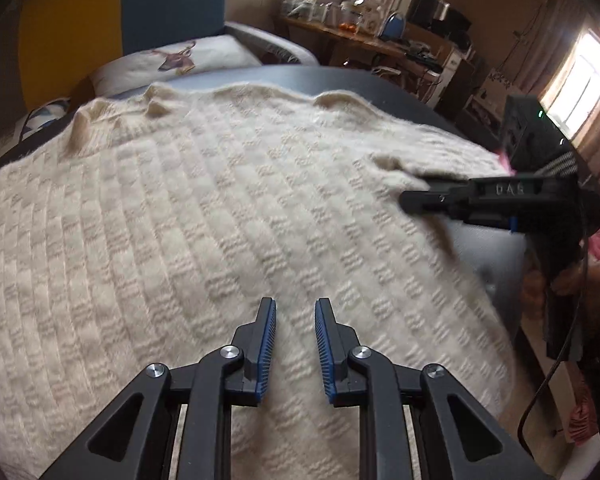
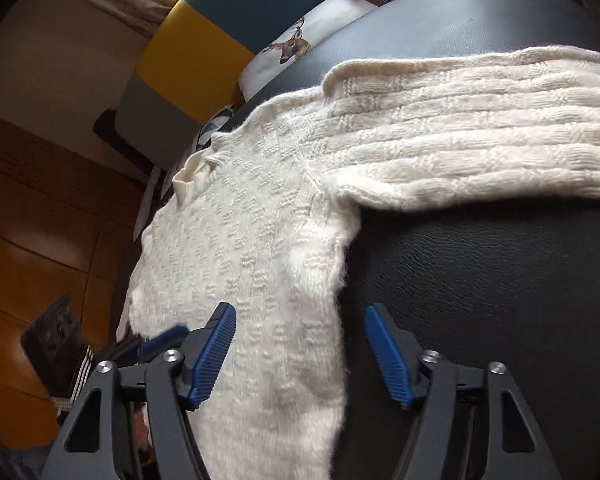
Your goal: Fold clothes
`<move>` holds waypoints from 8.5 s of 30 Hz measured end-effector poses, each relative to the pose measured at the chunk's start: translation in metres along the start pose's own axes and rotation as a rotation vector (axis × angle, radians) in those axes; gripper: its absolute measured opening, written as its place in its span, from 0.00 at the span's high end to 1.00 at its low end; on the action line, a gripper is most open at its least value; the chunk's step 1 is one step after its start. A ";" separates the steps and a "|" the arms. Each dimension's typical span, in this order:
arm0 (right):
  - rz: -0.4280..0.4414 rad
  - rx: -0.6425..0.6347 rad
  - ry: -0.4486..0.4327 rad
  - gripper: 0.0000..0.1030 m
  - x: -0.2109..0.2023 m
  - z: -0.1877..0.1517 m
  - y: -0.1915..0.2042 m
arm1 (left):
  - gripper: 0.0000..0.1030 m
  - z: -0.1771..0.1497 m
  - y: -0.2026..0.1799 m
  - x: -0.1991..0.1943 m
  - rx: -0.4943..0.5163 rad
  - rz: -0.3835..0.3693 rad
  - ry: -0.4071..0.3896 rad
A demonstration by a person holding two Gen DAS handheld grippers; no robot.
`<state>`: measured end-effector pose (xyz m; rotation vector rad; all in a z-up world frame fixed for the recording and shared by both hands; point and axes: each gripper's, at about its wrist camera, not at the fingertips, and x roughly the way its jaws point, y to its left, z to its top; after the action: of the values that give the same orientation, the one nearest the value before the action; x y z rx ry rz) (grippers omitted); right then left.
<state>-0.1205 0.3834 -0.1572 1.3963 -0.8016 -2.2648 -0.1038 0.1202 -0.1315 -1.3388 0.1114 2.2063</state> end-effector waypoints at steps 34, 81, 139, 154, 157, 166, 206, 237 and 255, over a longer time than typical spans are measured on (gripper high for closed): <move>-0.341 -0.340 -0.026 0.62 0.003 -0.091 0.113 | 0.81 -0.119 0.124 -0.157 -0.381 0.084 -0.218; -0.285 -0.516 -0.020 0.16 0.031 -0.160 0.168 | 0.84 -0.161 0.147 -0.184 -0.538 0.140 -0.214; -0.229 0.690 -0.689 0.22 -0.194 -0.003 -0.192 | 0.82 0.027 0.023 0.014 -0.119 0.144 -0.006; -0.242 0.621 -0.673 0.92 -0.158 0.040 -0.192 | 0.81 0.036 0.027 0.010 -0.167 0.048 0.033; -0.338 0.358 -0.593 0.92 -0.145 0.066 -0.144 | 0.81 0.055 0.025 0.008 -0.239 -0.134 0.056; -0.523 -0.112 -0.334 0.92 -0.071 0.072 -0.069 | 0.75 0.143 -0.055 0.055 -0.354 -0.629 0.188; 0.298 0.346 -0.449 0.07 -0.088 0.020 -0.087 | 0.94 0.267 -0.037 0.025 -0.507 -0.564 -0.128; 0.386 0.546 -0.305 0.00 0.049 0.040 -0.012 | 0.94 0.022 0.267 -0.036 -0.793 -0.199 -0.166; 0.173 0.362 -0.299 0.01 0.035 0.056 0.009 | 0.94 0.008 0.269 -0.064 -0.750 -0.250 -0.173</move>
<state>-0.1860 0.3719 -0.1564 1.0796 -1.4302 -2.2990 -0.2206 -0.1310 -0.1293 -1.4013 -0.9781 2.2057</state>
